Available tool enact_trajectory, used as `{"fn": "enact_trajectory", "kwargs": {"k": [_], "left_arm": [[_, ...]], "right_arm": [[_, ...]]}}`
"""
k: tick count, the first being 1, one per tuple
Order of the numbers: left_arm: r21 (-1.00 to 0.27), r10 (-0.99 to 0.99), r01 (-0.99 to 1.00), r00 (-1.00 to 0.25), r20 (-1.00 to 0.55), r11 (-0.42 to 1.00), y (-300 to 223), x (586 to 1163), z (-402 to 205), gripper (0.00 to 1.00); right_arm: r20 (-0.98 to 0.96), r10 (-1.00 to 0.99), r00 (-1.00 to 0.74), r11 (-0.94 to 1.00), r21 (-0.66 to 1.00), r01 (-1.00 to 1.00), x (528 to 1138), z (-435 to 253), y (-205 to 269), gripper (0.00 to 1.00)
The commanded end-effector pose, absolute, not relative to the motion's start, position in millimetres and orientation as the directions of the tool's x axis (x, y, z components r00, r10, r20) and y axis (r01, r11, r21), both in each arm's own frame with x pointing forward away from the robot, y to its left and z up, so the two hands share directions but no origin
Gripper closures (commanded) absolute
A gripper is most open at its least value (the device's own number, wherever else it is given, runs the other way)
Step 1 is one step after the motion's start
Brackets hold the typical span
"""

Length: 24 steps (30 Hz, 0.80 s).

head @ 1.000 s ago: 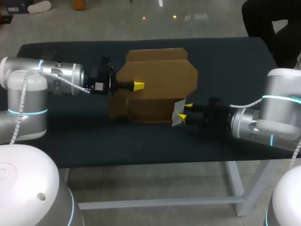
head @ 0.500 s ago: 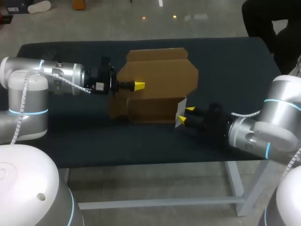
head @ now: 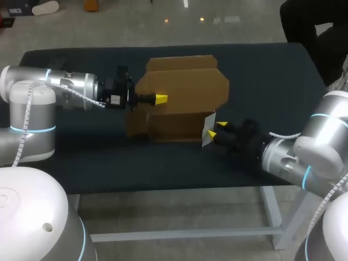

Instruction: Assemble the packaging by folding the flat box into shape, placing the metal phone stand inside, and closing the box properly

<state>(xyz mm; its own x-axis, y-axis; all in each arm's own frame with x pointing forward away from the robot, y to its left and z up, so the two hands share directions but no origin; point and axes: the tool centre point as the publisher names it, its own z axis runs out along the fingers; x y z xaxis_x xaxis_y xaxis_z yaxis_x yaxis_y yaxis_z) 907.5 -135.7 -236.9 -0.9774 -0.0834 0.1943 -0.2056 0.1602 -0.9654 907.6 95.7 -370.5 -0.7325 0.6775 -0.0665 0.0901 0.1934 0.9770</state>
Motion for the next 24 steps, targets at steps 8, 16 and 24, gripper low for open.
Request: {"fn": "enact_trajectory", "kwargs": {"k": [8, 16, 24], "left_arm": [[-0.966, -0.081, -0.205, -0.978, 0.195, 0.159, -136.3, 907.8, -240.8, 1.0], [-0.966, -0.081, -0.205, -0.978, 0.195, 0.159, -136.3, 907.8, -240.8, 1.0], [-0.966, -0.081, -0.205, -0.978, 0.195, 0.159, -136.3, 907.8, -240.8, 1.0]], "right_arm": [[-0.103, 0.808, -0.579, 0.199, 0.974, 0.104, 913.1, -372.0, 106.0, 0.53], [-0.095, 0.859, -0.502, 0.179, 0.977, 0.121, 910.4, -371.4, 106.6, 0.51], [-0.099, 0.888, -0.449, 0.178, 0.974, 0.138, 908.4, -370.5, 109.1, 0.53]]}}
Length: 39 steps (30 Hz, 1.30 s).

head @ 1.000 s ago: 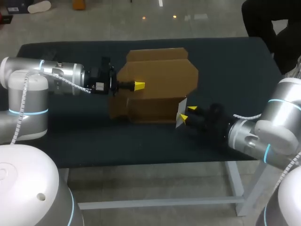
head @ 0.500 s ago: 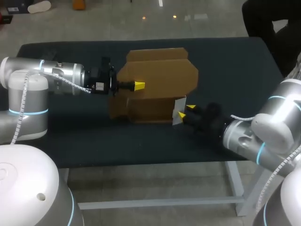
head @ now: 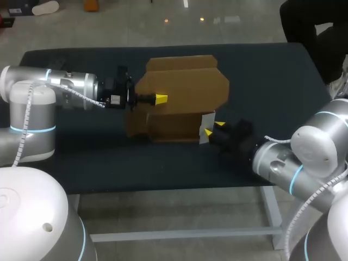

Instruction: Assemble the packaging by folding the flat box into shape, placing the metal phone stand inside, and closing the box properly

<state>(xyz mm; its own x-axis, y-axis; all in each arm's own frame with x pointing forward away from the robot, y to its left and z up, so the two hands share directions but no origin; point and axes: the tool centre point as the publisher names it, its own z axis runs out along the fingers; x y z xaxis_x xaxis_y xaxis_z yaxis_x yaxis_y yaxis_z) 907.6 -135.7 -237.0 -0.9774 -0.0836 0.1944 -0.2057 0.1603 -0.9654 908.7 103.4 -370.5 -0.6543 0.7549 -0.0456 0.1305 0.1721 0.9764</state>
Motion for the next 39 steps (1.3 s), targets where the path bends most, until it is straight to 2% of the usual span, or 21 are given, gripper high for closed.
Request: {"fn": "enact_trajectory", "kwargs": {"k": [1, 23, 39], "left_arm": [[-0.966, -0.081, -0.205, -0.978, 0.195, 0.159, -136, 908, -241, 1.0], [-0.966, -0.081, -0.205, -0.978, 0.195, 0.159, -136, 908, -241, 1.0], [-0.966, -0.081, -0.205, -0.978, 0.195, 0.159, -136, 908, -241, 1.0]], "right_arm": [[-0.095, 0.891, -0.444, 0.175, 0.974, 0.142, 909, -370, 109, 0.53], [-0.109, 0.944, -0.311, 0.182, 0.959, 0.216, 927, -365, 113, 0.55], [-0.128, 0.962, -0.241, 0.192, 0.945, 0.265, 935, -362, 111, 0.69]]}}
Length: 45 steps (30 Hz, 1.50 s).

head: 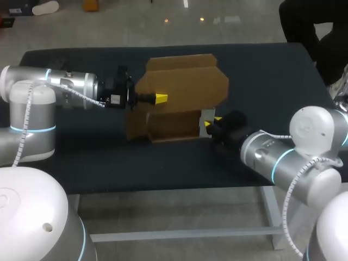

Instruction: Assemble the packaging by folding the flat box into shape, placing the metal phone stand inside, and closing the box properly

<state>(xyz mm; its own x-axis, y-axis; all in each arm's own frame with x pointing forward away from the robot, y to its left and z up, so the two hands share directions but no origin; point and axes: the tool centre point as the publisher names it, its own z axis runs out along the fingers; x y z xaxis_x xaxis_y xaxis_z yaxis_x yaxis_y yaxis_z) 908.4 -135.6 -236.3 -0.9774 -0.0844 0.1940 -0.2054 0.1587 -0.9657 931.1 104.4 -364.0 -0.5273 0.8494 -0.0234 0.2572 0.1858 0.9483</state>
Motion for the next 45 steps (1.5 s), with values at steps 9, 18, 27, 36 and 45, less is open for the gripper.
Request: {"fn": "enact_trajectory", "kwargs": {"k": [9, 18, 27, 36, 45], "left_arm": [[-0.966, -0.081, -0.205, -0.978, 0.195, 0.159, -136, 908, -241, 1.0], [-0.966, -0.081, -0.205, -0.978, 0.195, 0.159, -136, 908, -241, 1.0], [-0.966, -0.081, -0.205, -0.978, 0.195, 0.159, -136, 908, -241, 1.0], [-0.966, -0.081, -0.205, -0.978, 0.195, 0.159, -136, 908, -241, 1.0], [-0.966, -0.081, -0.205, -0.978, 0.195, 0.159, -136, 908, -241, 1.0]], "right_arm": [[-0.121, 0.97, -0.212, 0.179, 0.943, 0.282, 940, -365, 111, 0.69], [-0.116, 0.974, -0.194, 0.172, 0.937, 0.304, 945, -368, 111, 0.76], [-0.117, 0.977, -0.181, 0.172, 0.93, 0.325, 948, -370, 110, 0.8], [-0.119, 0.978, -0.172, 0.173, 0.924, 0.342, 953, -371, 110, 0.78], [-0.113, 0.98, -0.165, 0.166, 0.919, 0.356, 955, -373, 107, 1.0]]}}
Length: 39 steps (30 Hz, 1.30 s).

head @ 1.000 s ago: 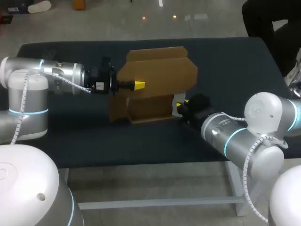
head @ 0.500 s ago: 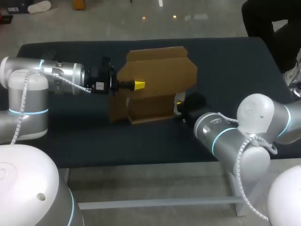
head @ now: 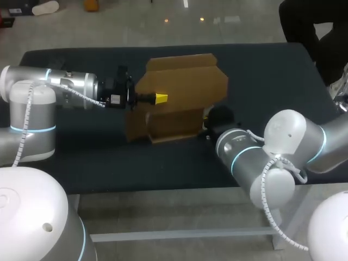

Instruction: Assemble the packaging by folding the flat box into shape, placing the metal phone stand inside, and closing the box properly

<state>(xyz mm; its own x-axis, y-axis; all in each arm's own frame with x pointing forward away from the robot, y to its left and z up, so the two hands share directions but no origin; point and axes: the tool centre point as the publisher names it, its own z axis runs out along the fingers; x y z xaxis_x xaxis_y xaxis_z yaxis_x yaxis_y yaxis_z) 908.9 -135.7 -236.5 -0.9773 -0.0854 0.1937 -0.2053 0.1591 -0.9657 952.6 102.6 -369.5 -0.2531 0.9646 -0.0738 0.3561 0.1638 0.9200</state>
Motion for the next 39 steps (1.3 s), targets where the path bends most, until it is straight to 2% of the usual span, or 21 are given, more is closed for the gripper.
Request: {"fn": "enact_trajectory", "kwargs": {"k": [1, 17, 18, 20, 21, 22, 39], "left_arm": [[-0.966, -0.081, -0.205, -0.978, 0.195, 0.159, -136, 908, -241, 1.0], [-0.964, -0.097, -0.2, -0.978, 0.185, 0.175, -137, 907, -239, 1.0], [-0.964, -0.101, -0.199, -0.978, 0.183, 0.178, -137, 907, -238, 0.77], [-0.962, -0.106, -0.19, -0.979, 0.172, 0.194, -138, 905, -236, 0.38], [-0.962, -0.107, -0.189, -0.98, 0.17, 0.197, -138, 904, -235, 0.11], [-0.962, -0.109, -0.185, -0.98, 0.166, 0.198, -138, 904, -233, 0.0], [-0.946, -0.214, -0.042, -0.976, -0.03, 0.322, -110, 883, -193, 0.0]], "right_arm": [[-0.111, 0.98, -0.167, 0.165, 0.919, 0.357, 955, -374, 107, 1.0], [-0.091, 0.971, -0.221, 0.164, 0.927, 0.338, 949, -373, 104, 1.0], [-0.089, 0.97, -0.225, 0.163, 0.928, 0.336, 949, -373, 104, 1.0], [-0.086, 0.969, -0.231, 0.162, 0.929, 0.334, 949, -372, 103, 1.0], [-0.084, 0.968, -0.235, 0.162, 0.929, 0.332, 948, -372, 103, 1.0], [-0.083, 0.967, -0.24, 0.162, 0.93, 0.331, 948, -371, 104, 1.0], [-0.005, 0.941, -0.337, 0.134, 0.923, 0.361, 945, -357, 92, 1.0]]}}
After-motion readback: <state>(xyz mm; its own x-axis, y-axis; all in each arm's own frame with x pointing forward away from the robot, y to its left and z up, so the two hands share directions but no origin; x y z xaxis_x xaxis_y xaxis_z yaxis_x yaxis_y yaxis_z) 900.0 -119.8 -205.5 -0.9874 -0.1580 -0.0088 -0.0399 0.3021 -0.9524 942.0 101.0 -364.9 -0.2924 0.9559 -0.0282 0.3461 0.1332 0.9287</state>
